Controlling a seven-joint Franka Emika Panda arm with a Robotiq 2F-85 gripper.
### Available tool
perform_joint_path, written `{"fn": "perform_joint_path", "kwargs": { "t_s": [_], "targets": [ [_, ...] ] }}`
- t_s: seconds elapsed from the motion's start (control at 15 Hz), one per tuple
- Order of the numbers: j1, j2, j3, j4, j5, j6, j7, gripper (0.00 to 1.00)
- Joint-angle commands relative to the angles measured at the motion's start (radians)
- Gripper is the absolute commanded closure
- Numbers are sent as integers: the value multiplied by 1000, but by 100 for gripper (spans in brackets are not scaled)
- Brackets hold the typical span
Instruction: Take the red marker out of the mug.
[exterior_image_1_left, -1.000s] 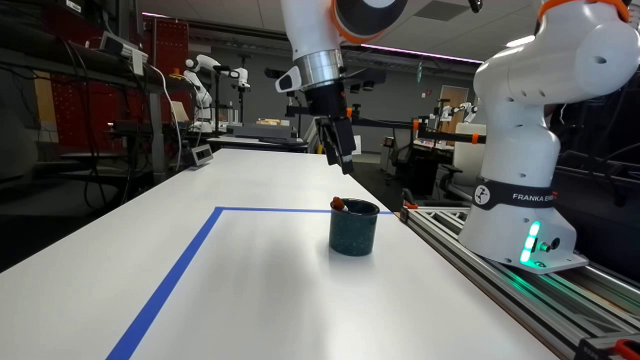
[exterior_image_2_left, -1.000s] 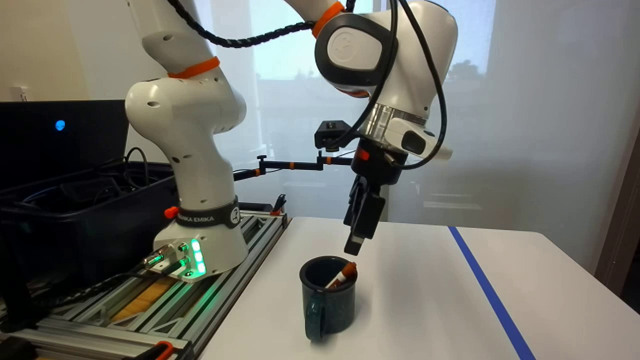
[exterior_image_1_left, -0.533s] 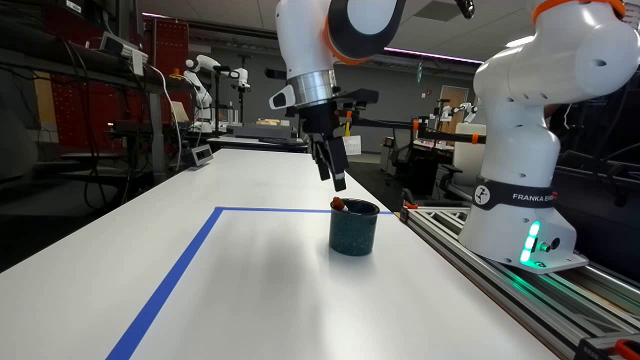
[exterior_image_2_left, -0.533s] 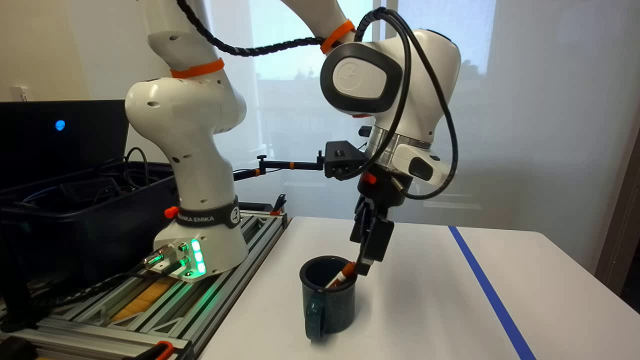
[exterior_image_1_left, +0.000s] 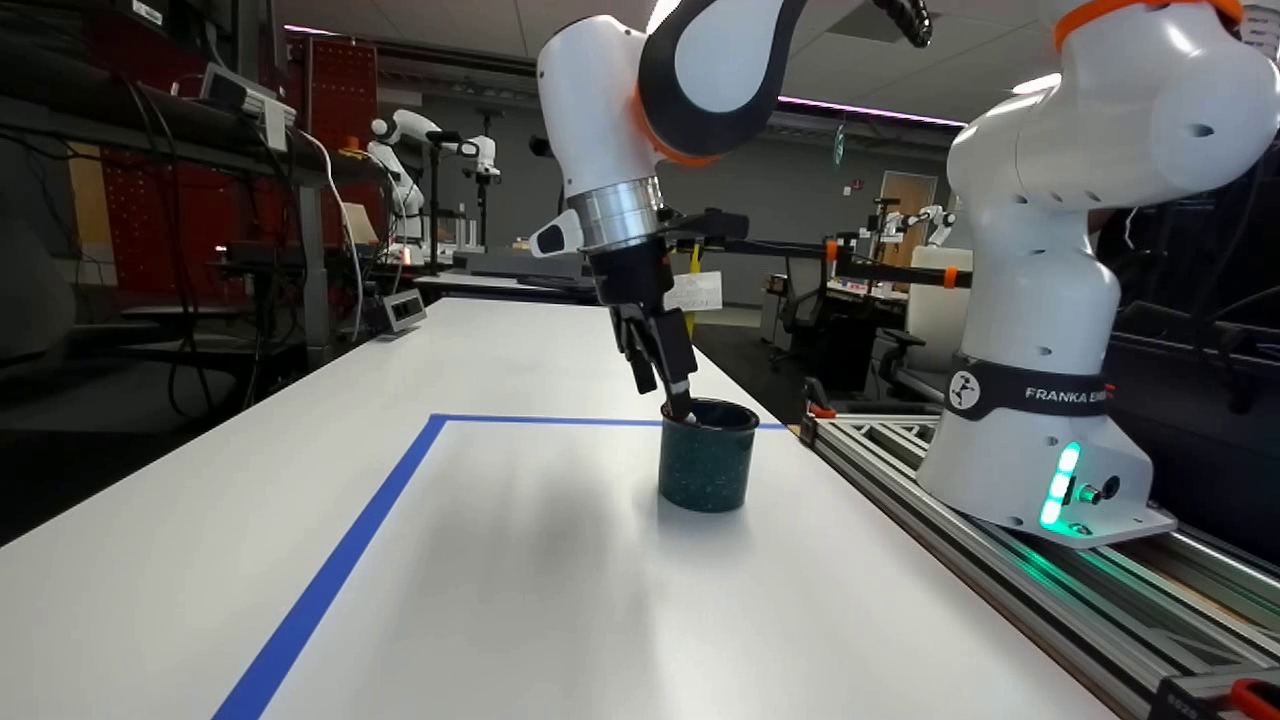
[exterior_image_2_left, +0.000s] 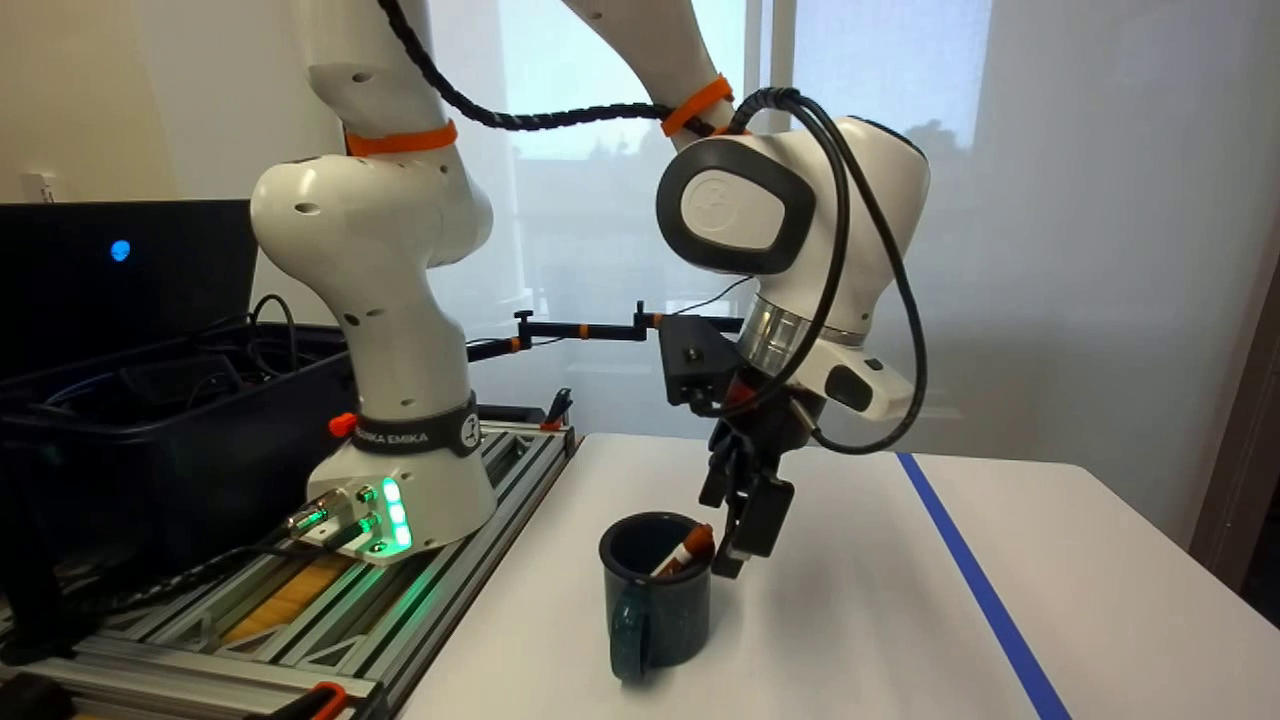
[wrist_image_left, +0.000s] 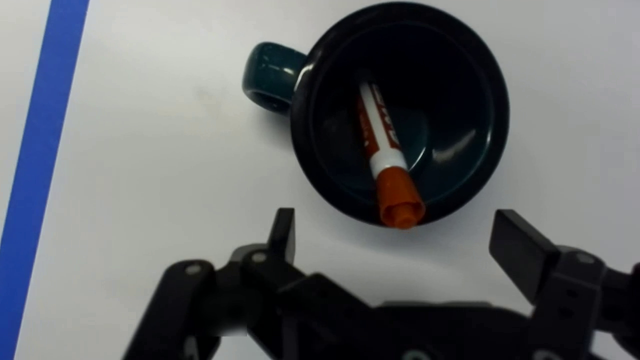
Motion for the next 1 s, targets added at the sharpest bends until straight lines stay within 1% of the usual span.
{"fn": "perform_joint_path", "kwargs": {
  "t_s": [0.0,0.2,0.53,0.8,0.87,0.93],
  "targets": [
    [-3,0,14,34,-10,-37,36,0],
    [-2,-2,18,46,-20,-61,60,0],
    [1,5,26,66,-53,-182,132,0],
    [-3,15,26,76,-49,-206,137,0],
    [-3,19,25,80,-52,-208,139,19],
    [-4,24,24,82,-52,-206,141,27]
  ]
}}
